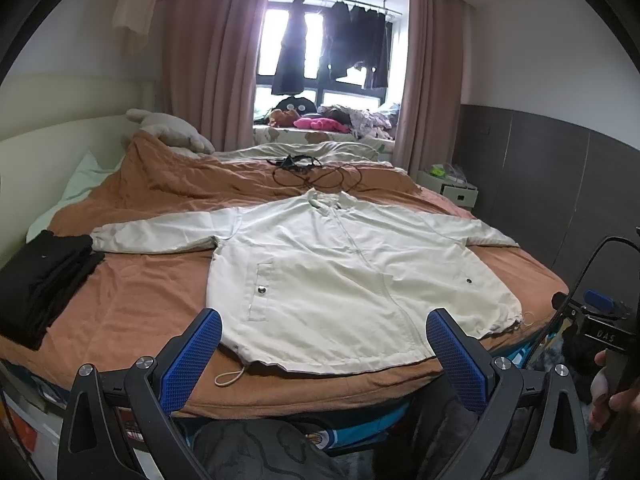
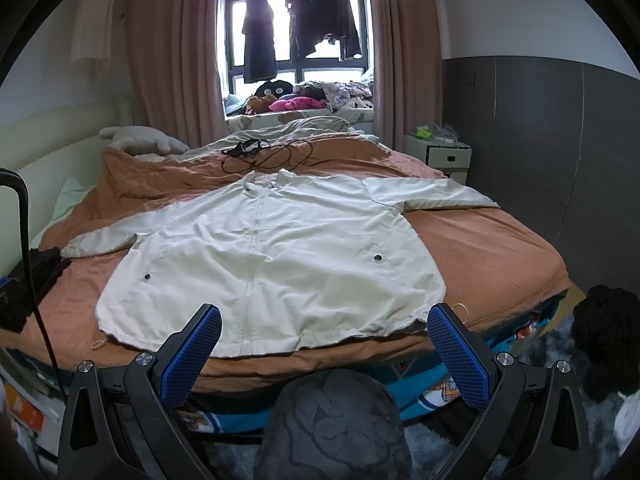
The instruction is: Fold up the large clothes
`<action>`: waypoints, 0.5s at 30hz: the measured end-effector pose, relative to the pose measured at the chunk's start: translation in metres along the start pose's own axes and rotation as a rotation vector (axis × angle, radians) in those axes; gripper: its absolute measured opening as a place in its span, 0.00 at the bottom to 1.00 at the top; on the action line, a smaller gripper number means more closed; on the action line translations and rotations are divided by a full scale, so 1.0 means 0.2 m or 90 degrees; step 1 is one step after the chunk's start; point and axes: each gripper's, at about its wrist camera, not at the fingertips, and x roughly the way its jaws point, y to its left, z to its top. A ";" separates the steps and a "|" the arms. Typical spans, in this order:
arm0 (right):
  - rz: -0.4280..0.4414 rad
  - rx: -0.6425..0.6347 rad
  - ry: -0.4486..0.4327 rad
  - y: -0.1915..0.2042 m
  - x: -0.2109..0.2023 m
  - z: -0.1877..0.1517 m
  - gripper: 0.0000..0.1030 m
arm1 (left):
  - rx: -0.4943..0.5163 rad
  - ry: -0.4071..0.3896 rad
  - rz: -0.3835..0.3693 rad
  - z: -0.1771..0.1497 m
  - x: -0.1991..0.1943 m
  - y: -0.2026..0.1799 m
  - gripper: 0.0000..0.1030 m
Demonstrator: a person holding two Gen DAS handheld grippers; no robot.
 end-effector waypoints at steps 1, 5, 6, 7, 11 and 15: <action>0.000 -0.002 0.002 0.01 0.02 0.00 1.00 | 0.001 0.001 0.001 0.00 0.01 0.00 0.99; -0.004 -0.012 0.005 0.05 0.07 0.00 1.00 | -0.001 0.012 0.000 0.01 0.08 0.03 0.99; -0.003 -0.015 0.006 0.05 0.08 0.00 1.00 | -0.001 0.015 0.001 0.01 0.10 0.03 0.99; -0.003 -0.017 0.007 0.07 0.09 0.00 1.00 | -0.001 0.017 0.002 0.02 0.12 0.04 0.99; -0.002 -0.018 0.015 0.09 0.17 0.01 1.00 | -0.004 0.024 0.008 0.03 0.19 0.07 0.99; 0.001 -0.022 0.026 0.11 0.25 0.03 1.00 | -0.013 0.029 0.019 0.05 0.26 0.12 0.99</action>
